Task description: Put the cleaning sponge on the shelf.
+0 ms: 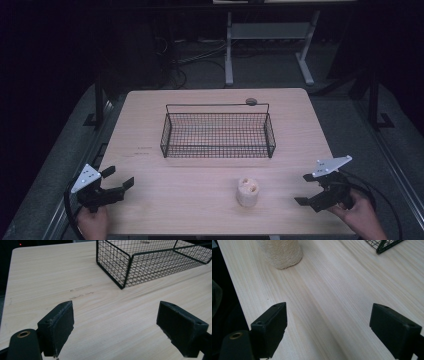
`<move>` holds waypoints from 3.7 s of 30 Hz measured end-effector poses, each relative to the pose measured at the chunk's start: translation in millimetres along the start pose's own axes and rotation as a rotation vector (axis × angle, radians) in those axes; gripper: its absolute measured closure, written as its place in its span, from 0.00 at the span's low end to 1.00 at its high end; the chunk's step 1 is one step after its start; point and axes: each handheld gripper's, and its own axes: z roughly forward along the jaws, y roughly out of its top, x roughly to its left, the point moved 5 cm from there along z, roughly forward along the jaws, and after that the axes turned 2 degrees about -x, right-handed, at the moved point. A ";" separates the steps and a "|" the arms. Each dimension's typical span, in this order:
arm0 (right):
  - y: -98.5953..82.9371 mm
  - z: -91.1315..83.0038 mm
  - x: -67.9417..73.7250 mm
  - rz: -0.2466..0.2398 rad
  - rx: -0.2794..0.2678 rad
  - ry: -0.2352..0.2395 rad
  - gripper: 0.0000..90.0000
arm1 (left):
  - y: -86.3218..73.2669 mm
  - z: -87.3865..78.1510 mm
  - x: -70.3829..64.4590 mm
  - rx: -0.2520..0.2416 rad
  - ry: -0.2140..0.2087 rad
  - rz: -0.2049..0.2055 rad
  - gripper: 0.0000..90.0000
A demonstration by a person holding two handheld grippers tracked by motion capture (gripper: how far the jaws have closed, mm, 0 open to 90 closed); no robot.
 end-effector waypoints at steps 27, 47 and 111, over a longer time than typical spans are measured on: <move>45.3 13.2 17.7 -0.143 0.085 0.043 0.15 | 3.3 -8.4 6.8 -0.006 0.016 -0.028 0.15; 89.3 44.1 40.9 -0.254 0.179 0.113 0.15 | 5.9 -8.7 6.8 -0.015 -0.018 -0.044 0.15; 126.6 81.7 65.0 -0.347 0.315 0.186 0.32 | 4.9 -9.5 7.9 -0.003 -0.011 -0.038 0.15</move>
